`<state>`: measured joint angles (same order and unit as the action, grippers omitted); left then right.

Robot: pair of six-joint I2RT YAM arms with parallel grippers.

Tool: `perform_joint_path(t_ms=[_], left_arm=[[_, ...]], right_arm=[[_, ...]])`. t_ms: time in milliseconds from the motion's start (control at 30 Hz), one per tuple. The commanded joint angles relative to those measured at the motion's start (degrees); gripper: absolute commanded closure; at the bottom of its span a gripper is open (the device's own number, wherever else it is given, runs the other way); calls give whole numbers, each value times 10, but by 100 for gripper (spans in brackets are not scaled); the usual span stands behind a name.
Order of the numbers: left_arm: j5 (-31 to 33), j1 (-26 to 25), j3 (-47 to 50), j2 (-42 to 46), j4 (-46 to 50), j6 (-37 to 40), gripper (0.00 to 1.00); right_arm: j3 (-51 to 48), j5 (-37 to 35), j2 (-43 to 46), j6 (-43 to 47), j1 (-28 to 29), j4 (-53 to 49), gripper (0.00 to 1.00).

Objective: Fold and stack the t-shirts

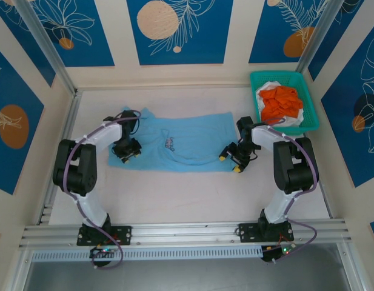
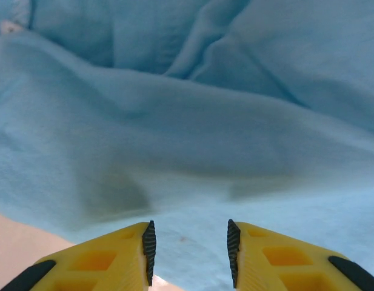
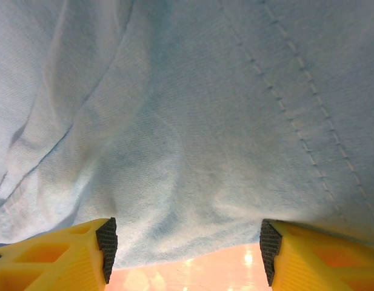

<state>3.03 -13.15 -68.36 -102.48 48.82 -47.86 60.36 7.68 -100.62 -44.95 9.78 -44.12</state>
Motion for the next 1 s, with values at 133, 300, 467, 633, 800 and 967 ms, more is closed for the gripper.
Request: perform_joint_path(t_ms=[133,300,467,633,800,967], left_arm=[[41,79,138,75,26,36,64],[45,134,217,142,24,52,64],[31,174,270,204,14,46,64],[-5,180,258,271,22,53,59],[19,171,176,341,83,46,58],[12,140,159,322,65,47,77]], right_arm=[[1,-1,-5,-3,-10,0,34],[-8,0,-8,-2,-17,8,33],[-7,7,-12,0,-22,2,32],[-12,20,45,4,-18,11,33],[-7,54,83,-2,7,37,46],[17,79,43,-15,51,51,75]])
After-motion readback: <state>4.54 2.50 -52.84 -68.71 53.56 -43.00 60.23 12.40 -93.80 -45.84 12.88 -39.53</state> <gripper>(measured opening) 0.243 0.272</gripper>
